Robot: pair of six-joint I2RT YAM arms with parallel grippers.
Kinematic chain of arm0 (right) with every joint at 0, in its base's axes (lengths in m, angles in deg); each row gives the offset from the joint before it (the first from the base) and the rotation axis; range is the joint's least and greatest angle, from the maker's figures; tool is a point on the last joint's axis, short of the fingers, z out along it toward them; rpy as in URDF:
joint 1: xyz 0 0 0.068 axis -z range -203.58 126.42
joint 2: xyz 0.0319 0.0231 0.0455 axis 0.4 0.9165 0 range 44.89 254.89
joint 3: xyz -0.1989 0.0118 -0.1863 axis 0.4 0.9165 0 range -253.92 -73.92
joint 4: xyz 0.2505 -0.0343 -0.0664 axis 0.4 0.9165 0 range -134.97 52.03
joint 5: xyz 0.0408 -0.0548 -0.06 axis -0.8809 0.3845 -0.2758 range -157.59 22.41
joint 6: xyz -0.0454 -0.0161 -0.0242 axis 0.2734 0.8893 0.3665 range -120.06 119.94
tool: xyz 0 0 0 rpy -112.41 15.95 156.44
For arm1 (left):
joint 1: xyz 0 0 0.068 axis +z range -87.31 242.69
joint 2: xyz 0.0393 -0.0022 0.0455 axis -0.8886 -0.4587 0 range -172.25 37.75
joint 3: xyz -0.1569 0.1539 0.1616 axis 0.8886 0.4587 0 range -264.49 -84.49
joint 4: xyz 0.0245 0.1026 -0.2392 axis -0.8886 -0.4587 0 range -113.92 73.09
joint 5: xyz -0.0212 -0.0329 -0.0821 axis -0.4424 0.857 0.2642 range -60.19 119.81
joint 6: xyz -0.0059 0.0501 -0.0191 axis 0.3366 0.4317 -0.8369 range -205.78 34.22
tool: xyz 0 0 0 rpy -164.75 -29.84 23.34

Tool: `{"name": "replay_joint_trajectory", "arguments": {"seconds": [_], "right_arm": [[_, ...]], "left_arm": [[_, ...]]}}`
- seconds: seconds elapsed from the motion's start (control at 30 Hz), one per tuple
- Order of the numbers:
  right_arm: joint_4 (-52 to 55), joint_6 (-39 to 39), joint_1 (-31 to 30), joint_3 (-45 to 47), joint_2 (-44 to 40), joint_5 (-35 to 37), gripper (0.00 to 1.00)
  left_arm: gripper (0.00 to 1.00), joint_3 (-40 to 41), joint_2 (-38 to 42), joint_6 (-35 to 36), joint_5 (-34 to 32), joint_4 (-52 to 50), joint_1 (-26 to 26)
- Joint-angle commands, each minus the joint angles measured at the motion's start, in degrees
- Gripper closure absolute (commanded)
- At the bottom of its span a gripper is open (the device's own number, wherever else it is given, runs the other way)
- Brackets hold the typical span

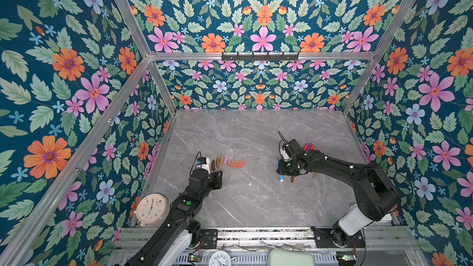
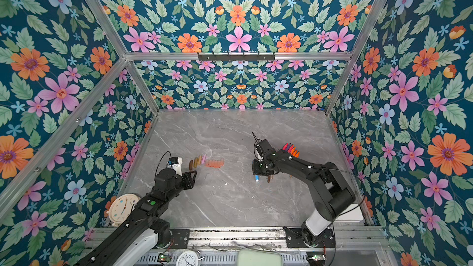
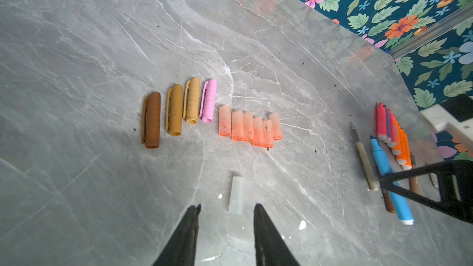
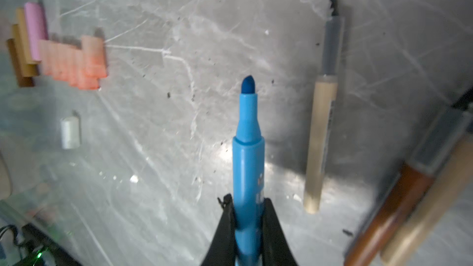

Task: Remove pen caps from pens
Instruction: Move the pen to the middle-right of the table.

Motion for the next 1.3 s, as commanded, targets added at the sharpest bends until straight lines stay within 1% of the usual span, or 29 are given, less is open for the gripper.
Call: {"name": "replay_joint_trajectory", "arguments": {"seconds": [0.0, 0.07, 0.23, 0.57, 0.77, 0.93, 1.03, 1.27], "right_arm": [[0.9, -1.6, 0.0, -1.6, 3.8, 6.1, 1.0], [1.3, -2.1, 0.0, -1.9, 5.3, 9.0, 1.0], [3.0, -2.2, -0.1, -1.2, 5.9, 13.1, 1.0], [4.0, -3.2, 0.1, 4.7, -0.4, 18.2, 1.0], [3.4, -3.8, 1.2, 8.6, -5.2, 18.0, 1.0], [1.8, -3.7, 4.8, 11.9, -8.3, 15.3, 1.0], [2.5, -2.7, 4.9, 12.0, -9.7, 15.4, 1.0], [1.5, -0.7, 4.8, 12.3, -11.3, 11.7, 1.0]], "left_arm": [[0.62, 0.3, 0.8, 0.6, 0.0, 1.6, 0.0], [0.62, 0.5, 1.5, 0.6, 0.2, 1.8, 0.0], [0.62, 0.6, 1.4, 0.6, 0.3, 2.1, 0.1], [0.62, 0.4, 0.3, 0.8, 0.3, 2.3, 0.0], [0.62, 0.3, -0.1, 0.7, 0.4, 2.3, 0.1], [0.62, 0.3, 0.1, 0.7, 0.5, 2.3, 0.0], [0.62, 0.3, 0.2, 0.8, 0.4, 2.2, 0.1], [0.62, 0.4, 0.3, 0.7, 0.3, 2.2, 0.1]]}}
